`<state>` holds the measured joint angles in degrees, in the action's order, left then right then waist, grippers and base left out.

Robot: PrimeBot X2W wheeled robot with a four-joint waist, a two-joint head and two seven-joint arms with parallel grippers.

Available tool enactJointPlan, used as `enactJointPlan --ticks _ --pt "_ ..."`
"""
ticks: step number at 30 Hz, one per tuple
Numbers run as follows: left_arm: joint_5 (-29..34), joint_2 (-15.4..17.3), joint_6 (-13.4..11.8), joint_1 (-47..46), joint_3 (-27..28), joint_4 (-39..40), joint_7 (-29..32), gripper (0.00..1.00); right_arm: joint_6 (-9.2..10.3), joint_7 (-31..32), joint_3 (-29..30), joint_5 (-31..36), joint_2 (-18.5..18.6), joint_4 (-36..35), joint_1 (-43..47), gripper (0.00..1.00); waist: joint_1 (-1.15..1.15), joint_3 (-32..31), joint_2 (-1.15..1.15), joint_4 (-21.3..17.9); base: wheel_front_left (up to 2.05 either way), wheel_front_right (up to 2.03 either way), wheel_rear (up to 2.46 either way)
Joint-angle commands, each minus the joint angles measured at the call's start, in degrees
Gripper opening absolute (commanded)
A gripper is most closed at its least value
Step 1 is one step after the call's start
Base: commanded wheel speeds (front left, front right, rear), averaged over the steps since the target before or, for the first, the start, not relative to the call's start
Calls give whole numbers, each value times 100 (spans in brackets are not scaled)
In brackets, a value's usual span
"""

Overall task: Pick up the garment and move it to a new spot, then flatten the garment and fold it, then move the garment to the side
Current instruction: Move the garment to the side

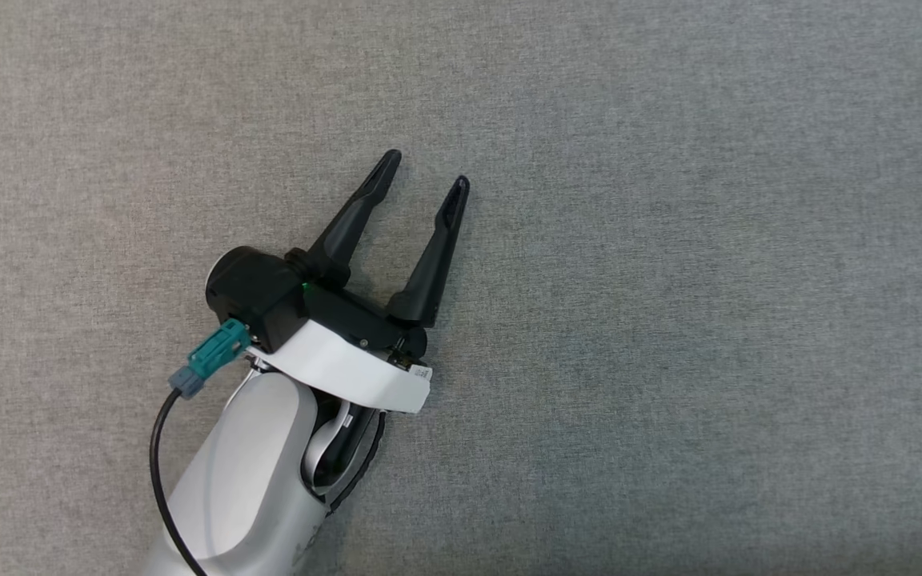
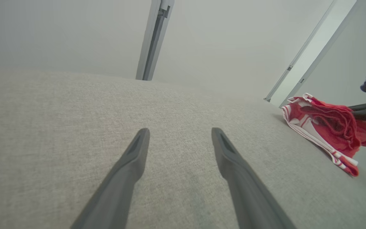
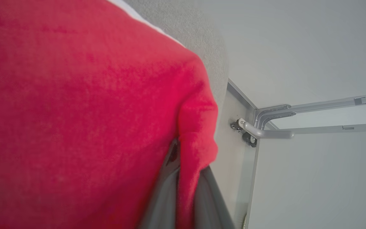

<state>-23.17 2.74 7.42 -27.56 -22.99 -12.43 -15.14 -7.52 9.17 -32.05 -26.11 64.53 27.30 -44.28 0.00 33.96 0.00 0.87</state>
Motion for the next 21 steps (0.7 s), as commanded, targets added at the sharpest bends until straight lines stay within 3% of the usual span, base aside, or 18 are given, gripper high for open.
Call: enactJointPlan --ticks 1,2,3,4,10,21 --pt "-40 36 9 -90 40 -44 6 100 7 -26 33 -14 17 79 7 0 0 39 0 32 0 0 0" --pt "-10 38 10 -116 42 -42 6 100 7 -35 42 2 -14 122 -5 16 0 56 0 45 0 0 0" --pt "-4 39 10 -116 37 -39 6 100 7 -53 47 30 -52 167 -13 68 0 67 0 55 0 0 0" --pt "4 38 10 -109 31 -37 6 100 7 -44 54 28 -92 210 -12 100 0 76 0 61 0 0 0" --pt "84 37 10 -79 -3 -68 6 100 7 99 127 -10 -272 468 -55 100 0 -1 0 49 0 0 0" --pt "-33 32 10 296 85 -125 3 100 7 54 356 215 -624 541 -329 100 0 -901 0 -36 0 0 0"
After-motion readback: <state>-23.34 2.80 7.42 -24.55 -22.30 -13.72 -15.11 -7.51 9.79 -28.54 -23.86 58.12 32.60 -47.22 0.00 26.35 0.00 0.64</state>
